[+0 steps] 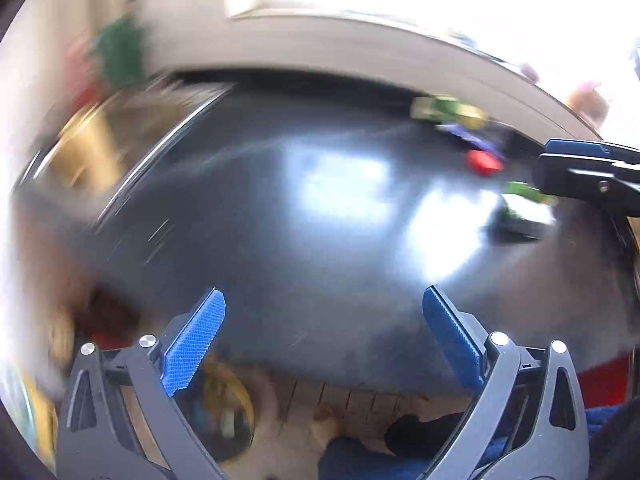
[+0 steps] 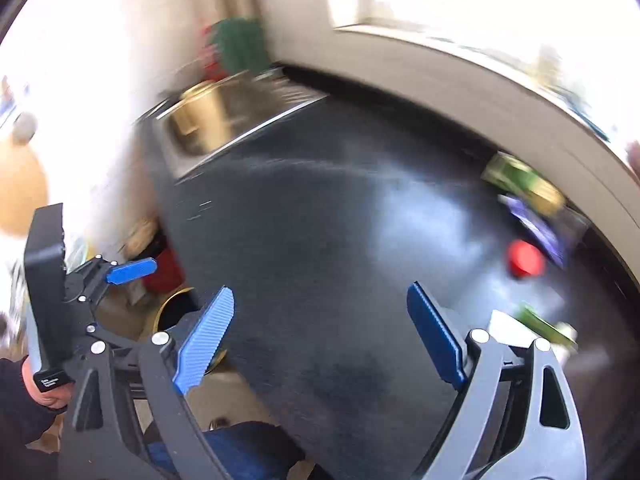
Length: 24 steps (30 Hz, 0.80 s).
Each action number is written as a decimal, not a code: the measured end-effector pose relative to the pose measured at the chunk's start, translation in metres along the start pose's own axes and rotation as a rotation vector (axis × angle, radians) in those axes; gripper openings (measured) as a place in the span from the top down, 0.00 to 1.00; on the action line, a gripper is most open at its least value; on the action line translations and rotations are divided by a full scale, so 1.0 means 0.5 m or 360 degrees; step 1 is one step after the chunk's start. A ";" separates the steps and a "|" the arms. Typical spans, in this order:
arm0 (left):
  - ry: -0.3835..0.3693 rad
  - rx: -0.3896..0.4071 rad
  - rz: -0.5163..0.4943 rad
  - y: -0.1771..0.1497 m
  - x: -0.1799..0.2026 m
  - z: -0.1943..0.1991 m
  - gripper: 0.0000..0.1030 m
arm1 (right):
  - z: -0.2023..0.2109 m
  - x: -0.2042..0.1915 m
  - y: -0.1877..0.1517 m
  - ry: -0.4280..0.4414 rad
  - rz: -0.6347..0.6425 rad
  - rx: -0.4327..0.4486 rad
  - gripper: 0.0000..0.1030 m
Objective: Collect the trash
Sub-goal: 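Swing both tools back over the countertop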
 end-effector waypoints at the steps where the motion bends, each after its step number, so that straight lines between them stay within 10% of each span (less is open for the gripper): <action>1: -0.0048 0.0020 -0.0074 0.030 0.033 -0.008 0.07 | 0.020 0.051 0.000 -0.0049 -0.0079 0.0029 0.17; 10: -0.0337 0.0105 -0.0472 0.185 0.279 -0.049 0.07 | 0.143 0.351 -0.068 -0.0301 -0.0545 0.0170 0.17; 24: -0.0328 0.0010 -0.0517 0.276 0.349 -0.165 0.07 | 0.102 0.443 -0.015 -0.0229 -0.0554 0.0179 0.17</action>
Point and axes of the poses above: each gripper's, at about its wrist camera, not at the fingertips, and z roughly against the way its jaws point, x to its right, y to its top, the point moved 8 cm from there along -z, roughly the way its jaws point, and after that the axes turned 11 degrees about -z, right-handed, at the moved point
